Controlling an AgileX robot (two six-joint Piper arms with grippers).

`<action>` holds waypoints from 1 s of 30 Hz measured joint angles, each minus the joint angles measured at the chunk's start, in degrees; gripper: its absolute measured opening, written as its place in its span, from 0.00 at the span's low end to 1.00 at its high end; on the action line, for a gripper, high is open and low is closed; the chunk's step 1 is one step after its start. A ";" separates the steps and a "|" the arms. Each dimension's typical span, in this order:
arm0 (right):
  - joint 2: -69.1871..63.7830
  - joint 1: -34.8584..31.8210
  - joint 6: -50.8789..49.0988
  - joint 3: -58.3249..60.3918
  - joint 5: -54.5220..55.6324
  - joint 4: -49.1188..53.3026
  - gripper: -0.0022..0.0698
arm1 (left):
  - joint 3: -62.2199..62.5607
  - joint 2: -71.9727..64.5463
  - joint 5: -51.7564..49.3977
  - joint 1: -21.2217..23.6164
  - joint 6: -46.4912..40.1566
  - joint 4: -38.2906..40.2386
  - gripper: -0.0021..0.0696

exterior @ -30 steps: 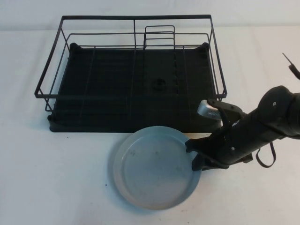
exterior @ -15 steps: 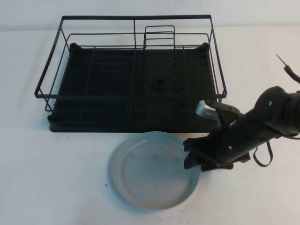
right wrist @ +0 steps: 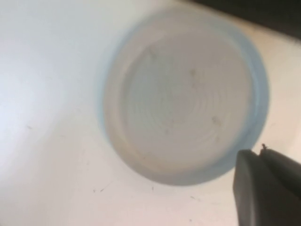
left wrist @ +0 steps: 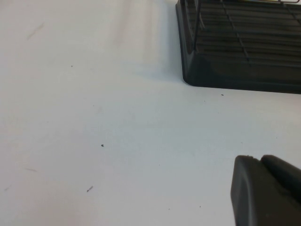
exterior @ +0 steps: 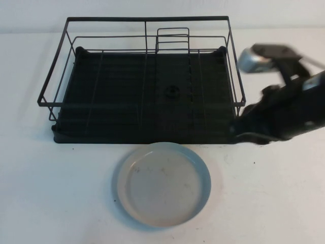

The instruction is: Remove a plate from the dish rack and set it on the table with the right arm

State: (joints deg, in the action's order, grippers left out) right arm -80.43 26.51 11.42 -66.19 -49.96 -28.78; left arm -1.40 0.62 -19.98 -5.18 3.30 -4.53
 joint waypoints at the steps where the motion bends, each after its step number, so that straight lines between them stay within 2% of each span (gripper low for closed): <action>1: 2.86 0.00 0.00 0.29 -0.28 0.89 0.01 | 0.00 0.00 0.00 0.00 0.00 0.00 0.02; 8: 19.40 0.00 2.49 5.74 -5.49 5.13 0.01 | 0.00 0.00 0.00 0.00 0.00 0.00 0.02; 11: 23.93 0.00 2.61 7.57 -9.20 8.56 0.01 | 0.00 0.00 0.00 0.00 0.00 0.00 0.02; 14: 26.96 0.00 2.65 10.72 -8.19 11.23 0.00 | 0.00 0.00 0.00 0.00 0.00 0.00 0.02; 23: 34.11 -0.52 2.65 30.15 13.48 17.04 0.00 | 0.00 0.00 0.00 0.00 0.00 0.00 0.02; 30: 46.17 -15.16 2.79 49.50 31.76 18.68 0.00 | 0.00 0.00 0.00 0.00 0.00 0.00 0.02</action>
State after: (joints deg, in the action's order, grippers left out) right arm -34.26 11.35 14.21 -16.68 -18.20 -10.09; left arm -1.40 0.62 -19.98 -5.18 3.30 -4.53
